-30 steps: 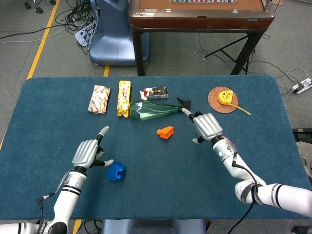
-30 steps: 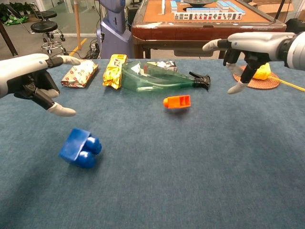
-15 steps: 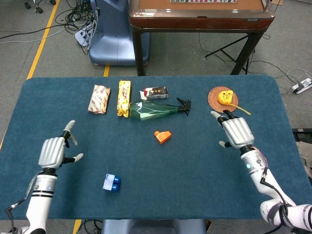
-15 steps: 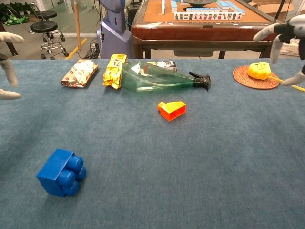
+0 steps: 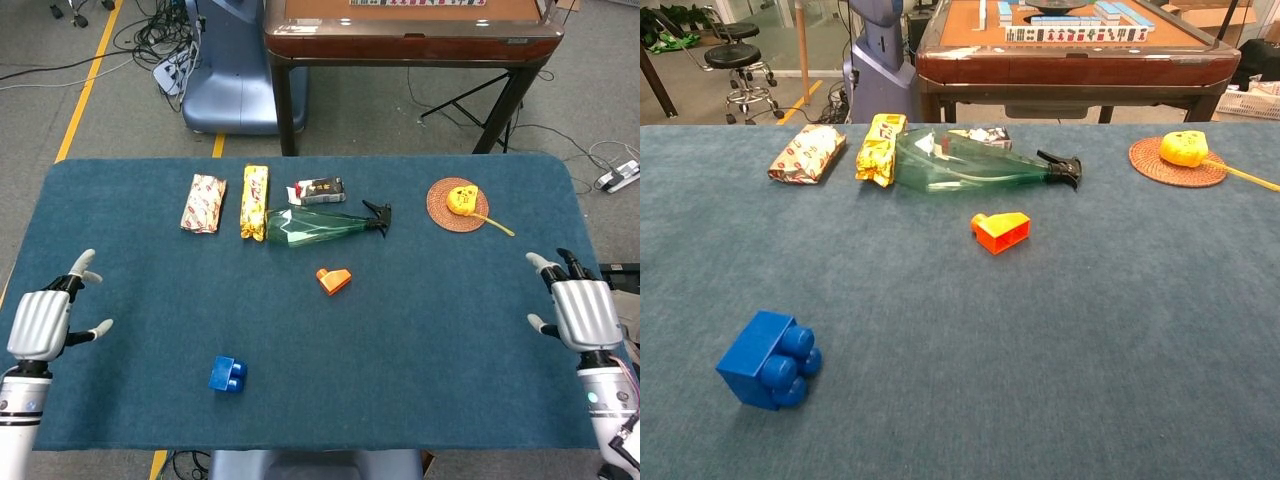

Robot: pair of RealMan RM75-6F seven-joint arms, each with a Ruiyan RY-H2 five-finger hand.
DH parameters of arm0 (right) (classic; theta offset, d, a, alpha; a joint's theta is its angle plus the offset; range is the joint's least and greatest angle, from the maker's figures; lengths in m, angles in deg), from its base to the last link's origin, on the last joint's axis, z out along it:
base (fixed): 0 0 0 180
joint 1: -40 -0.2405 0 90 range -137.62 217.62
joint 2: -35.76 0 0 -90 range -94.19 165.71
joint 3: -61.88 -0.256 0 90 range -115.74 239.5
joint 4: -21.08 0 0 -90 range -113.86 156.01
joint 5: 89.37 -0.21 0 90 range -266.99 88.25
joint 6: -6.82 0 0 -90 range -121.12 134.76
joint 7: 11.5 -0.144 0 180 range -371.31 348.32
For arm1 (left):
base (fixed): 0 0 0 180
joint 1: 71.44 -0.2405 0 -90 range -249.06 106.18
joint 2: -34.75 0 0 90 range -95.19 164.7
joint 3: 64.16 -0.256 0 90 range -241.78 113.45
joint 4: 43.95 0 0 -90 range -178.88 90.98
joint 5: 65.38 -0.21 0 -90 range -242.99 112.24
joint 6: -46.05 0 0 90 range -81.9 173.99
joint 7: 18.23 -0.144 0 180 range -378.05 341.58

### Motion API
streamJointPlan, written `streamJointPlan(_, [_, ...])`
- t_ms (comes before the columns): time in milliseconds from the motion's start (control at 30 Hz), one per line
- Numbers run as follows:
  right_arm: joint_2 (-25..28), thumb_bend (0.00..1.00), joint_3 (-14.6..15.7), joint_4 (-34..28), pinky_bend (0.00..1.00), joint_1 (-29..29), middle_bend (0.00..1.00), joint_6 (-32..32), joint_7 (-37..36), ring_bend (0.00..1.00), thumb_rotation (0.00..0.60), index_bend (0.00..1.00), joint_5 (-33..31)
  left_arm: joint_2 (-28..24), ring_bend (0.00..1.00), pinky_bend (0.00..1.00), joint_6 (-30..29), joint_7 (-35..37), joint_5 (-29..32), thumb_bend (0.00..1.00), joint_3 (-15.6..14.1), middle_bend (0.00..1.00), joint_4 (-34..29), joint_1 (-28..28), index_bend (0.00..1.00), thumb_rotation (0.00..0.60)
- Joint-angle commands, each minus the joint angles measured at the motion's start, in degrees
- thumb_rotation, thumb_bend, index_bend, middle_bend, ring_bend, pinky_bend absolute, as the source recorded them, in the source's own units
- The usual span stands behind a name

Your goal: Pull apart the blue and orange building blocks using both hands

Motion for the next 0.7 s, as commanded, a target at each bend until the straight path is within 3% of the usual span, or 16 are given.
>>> streamJointPlan(33, [1.3, 0.0, 1.1, 0.4, 0.37, 3.5, 0.35, 2.7, -1.6, 0.4, 0.6, 0.22, 1.9, -1.5, 0.36, 0.55, -0.3, 1.3, -2.1, 0.0, -1.7, 0.34, 1.2, -1.9, 0.04, 0.6])
streamJointPlan(400, [1.6, 0.0, 1.2, 0.3, 0.37, 10.3, 0.35, 7.7, -1.6, 0.39, 0.6, 0.22, 5.0, -3.9, 0.36, 0.55, -0.1, -0.2, -2.3, 0.0, -3.0, 0.34, 0.4, -5.3, 0.06, 0.6])
streamJointPlan(700, [1.4, 0.0, -0.6, 1.6, 0.37, 12.0, 0.35, 6.2, -4.3, 0.39, 0.6, 0.22, 5.2, -3.9, 0.36, 0.55, 0.8, -1.2, -1.7, 0.0, -2.2, 0.34, 0.5, -6.3, 0.06, 0.6])
